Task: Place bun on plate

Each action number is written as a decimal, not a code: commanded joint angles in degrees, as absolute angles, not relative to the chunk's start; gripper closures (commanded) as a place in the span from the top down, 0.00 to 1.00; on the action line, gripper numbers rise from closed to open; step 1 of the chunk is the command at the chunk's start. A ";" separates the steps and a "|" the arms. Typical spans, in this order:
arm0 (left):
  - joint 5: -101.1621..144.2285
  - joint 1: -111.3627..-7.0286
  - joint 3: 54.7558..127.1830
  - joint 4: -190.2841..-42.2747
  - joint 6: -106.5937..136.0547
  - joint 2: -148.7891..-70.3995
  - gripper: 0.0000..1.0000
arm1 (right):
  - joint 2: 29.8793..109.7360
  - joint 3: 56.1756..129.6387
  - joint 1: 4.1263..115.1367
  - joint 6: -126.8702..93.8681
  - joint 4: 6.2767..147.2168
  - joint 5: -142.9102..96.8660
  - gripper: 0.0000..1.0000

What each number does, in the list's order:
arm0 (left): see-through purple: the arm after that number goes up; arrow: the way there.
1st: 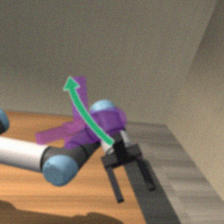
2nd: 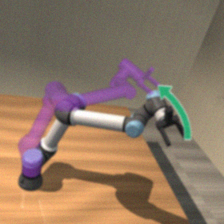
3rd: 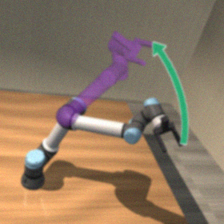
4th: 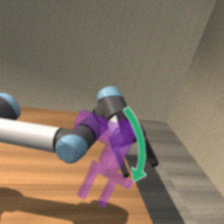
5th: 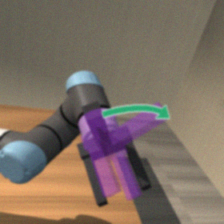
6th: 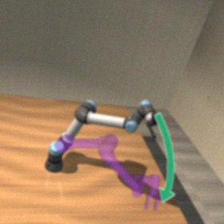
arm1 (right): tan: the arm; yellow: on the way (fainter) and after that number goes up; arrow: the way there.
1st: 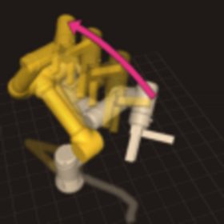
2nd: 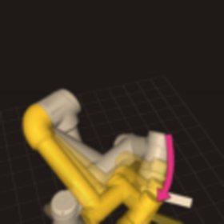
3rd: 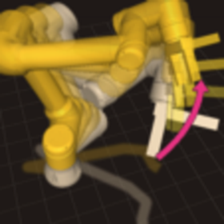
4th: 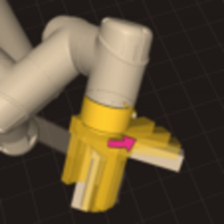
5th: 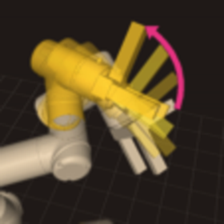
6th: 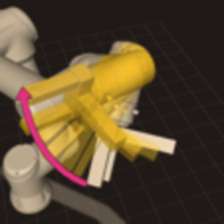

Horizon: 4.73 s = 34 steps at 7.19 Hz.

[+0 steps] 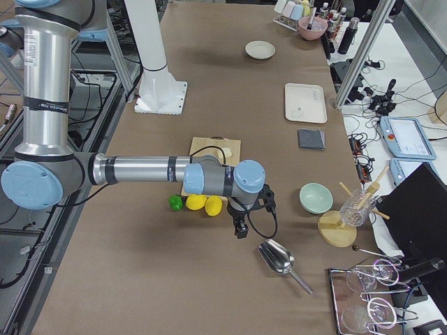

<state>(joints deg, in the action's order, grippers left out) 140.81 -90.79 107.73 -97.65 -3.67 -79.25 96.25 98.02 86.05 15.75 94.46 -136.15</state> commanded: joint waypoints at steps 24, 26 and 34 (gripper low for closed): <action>129.73 -57.59 88.37 -132.90 57.98 -102.13 0.00 | 87.80 104.73 75.01 -10.13 94.22 -137.90 1.00; 126.07 -52.23 95.77 -126.85 68.33 -106.14 0.00 | 86.40 110.18 68.59 -22.01 94.22 -136.67 1.00; 103.37 -26.20 97.65 -115.75 81.47 -118.91 0.00 | 82.44 111.01 47.04 -36.39 94.22 -125.33 1.00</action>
